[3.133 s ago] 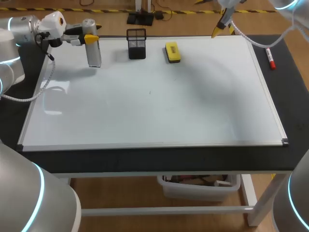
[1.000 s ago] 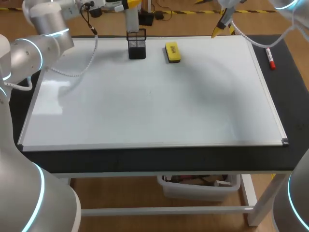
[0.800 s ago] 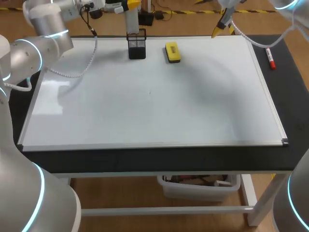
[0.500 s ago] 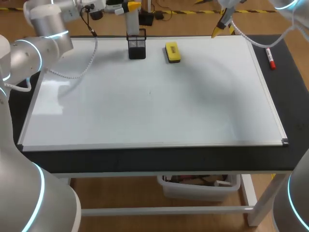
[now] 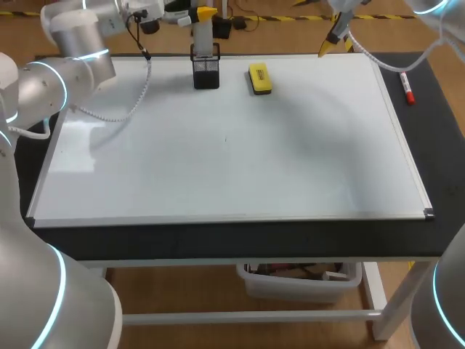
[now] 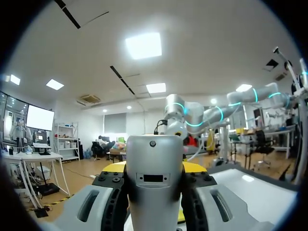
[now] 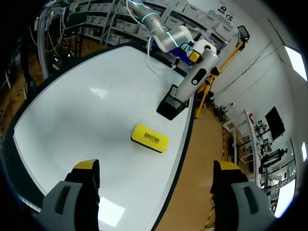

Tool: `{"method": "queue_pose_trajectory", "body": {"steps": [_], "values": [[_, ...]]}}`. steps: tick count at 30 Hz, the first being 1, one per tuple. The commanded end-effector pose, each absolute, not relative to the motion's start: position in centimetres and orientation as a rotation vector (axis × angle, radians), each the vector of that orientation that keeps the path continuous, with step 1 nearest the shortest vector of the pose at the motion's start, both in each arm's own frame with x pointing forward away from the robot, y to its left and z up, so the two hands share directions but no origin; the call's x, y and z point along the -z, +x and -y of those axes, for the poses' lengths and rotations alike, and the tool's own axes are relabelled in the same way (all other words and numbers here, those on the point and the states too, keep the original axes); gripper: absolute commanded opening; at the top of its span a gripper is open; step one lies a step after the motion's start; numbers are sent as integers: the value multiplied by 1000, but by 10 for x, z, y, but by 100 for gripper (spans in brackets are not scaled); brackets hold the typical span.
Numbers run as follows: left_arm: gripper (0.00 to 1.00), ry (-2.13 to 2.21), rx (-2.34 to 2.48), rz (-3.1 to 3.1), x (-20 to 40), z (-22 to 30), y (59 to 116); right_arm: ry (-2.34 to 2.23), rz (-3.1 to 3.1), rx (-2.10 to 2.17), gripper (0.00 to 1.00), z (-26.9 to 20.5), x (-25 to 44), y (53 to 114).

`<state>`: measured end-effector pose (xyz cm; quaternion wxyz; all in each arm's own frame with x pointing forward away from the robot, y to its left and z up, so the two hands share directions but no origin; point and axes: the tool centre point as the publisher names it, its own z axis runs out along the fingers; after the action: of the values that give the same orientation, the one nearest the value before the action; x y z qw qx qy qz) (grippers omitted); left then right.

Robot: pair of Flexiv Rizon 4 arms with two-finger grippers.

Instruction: Pick up the inspection probe, press it on each red-marked spot on the whiteboard one by one, put down the probe, pick up the eraser, and wipe off all the red marks.

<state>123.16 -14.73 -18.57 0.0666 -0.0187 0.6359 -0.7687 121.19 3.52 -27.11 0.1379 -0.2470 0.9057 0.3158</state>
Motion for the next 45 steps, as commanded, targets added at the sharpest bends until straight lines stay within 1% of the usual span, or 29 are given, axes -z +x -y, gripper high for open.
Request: {"method": "queue_pose_trajectory", "body": {"steps": [1,29,45], "values": [[0,743,2551,-2140,194,148,1242,-717,-2623,-904,100,-35,269,1210],[0,776,2633,-2187,235,151,1254,-717,-2623,-904,100,-35,269,1210],[0,877,2650,-2189,260,150,1260,-717,-2623,-904,100,-35,269,1210]]}}
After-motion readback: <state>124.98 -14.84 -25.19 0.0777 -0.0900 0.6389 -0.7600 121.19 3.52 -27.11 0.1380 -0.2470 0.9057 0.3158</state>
